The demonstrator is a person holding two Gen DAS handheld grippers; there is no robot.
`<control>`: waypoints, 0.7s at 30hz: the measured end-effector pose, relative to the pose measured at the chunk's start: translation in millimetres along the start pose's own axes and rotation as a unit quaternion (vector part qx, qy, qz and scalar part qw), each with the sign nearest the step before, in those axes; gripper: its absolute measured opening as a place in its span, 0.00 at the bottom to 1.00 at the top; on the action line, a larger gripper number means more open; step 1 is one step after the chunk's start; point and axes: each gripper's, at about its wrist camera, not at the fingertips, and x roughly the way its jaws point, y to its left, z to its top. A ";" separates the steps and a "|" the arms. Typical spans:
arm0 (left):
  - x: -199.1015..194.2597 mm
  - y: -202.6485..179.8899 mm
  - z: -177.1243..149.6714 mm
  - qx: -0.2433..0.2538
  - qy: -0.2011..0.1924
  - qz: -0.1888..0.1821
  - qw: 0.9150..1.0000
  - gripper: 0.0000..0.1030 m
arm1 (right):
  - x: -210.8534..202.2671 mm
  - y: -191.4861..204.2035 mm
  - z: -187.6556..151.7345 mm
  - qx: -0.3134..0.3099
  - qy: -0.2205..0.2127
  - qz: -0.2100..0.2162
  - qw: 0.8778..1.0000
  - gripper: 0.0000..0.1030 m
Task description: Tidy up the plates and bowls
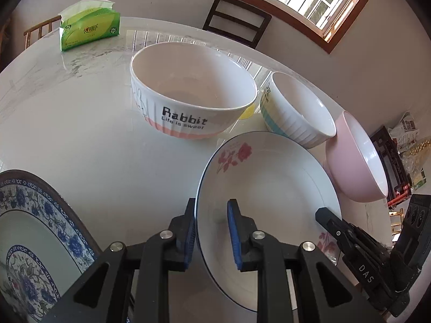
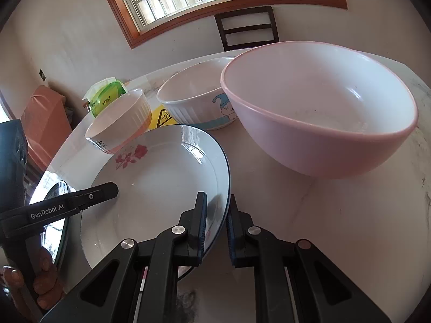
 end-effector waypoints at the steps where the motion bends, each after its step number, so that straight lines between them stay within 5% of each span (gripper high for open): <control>1: 0.4 1.5 2.1 -0.006 0.006 -0.009 1.000 0.25 | 0.1 0.3 -0.1 0.000 0.000 -0.001 1.000 0.13; 8: 4.1 4.7 10.9 -0.033 0.021 -0.021 0.999 0.25 | 1.0 0.3 -1.2 -0.001 0.003 0.000 1.000 0.13; 11: 2.8 3.6 6.5 -0.027 0.007 0.008 1.000 0.16 | 1.0 -0.3 -1.6 0.000 0.002 -0.001 1.000 0.13; 21: -11.7 -1.5 -20.4 -0.035 -0.032 0.019 0.999 0.16 | -8.5 1.2 -10.1 -0.007 -0.013 0.006 1.000 0.13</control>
